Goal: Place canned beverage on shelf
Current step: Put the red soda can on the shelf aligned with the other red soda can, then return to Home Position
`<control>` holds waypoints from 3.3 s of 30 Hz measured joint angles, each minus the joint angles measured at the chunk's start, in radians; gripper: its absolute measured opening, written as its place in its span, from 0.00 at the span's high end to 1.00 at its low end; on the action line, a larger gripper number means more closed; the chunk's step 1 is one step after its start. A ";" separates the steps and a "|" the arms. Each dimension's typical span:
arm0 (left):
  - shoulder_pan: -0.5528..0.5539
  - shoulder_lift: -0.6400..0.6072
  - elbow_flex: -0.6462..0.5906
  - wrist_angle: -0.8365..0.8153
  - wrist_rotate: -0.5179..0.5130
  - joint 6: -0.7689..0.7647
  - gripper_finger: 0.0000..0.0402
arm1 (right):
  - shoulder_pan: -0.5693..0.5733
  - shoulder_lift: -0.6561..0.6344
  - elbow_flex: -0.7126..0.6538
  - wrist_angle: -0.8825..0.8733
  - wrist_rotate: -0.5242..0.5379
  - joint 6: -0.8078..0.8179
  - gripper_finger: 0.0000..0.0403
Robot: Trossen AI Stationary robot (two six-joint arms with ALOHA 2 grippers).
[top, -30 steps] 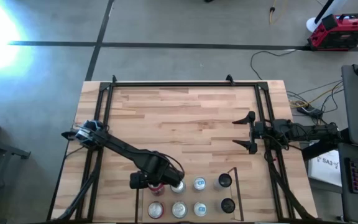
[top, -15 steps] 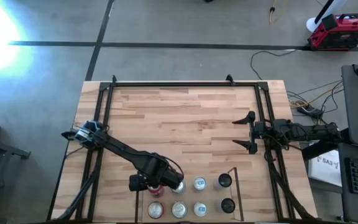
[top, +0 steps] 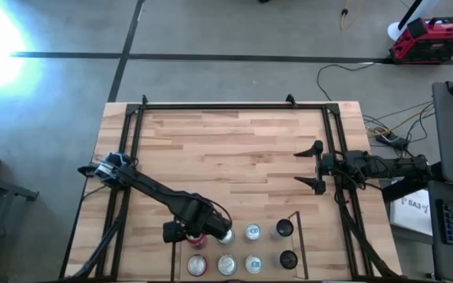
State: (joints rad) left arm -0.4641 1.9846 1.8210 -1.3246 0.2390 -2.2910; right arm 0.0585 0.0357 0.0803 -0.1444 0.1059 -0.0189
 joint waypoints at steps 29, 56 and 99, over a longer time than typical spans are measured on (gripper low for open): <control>0.004 -0.001 0.038 -0.040 -0.036 -0.035 0.15 | 0.000 0.000 0.000 0.000 0.000 0.000 0.01; 0.335 -0.009 0.213 0.263 -0.661 0.988 0.14 | 0.000 0.000 0.000 0.000 0.000 0.000 0.01; 0.369 -1.128 -1.395 1.689 -0.727 1.694 0.15 | 0.000 0.000 0.000 0.000 0.000 0.000 0.01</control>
State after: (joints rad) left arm -0.0956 0.8571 0.4262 0.3641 -0.4882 -0.5974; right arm 0.0584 0.0357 0.0801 -0.1444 0.1062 -0.0189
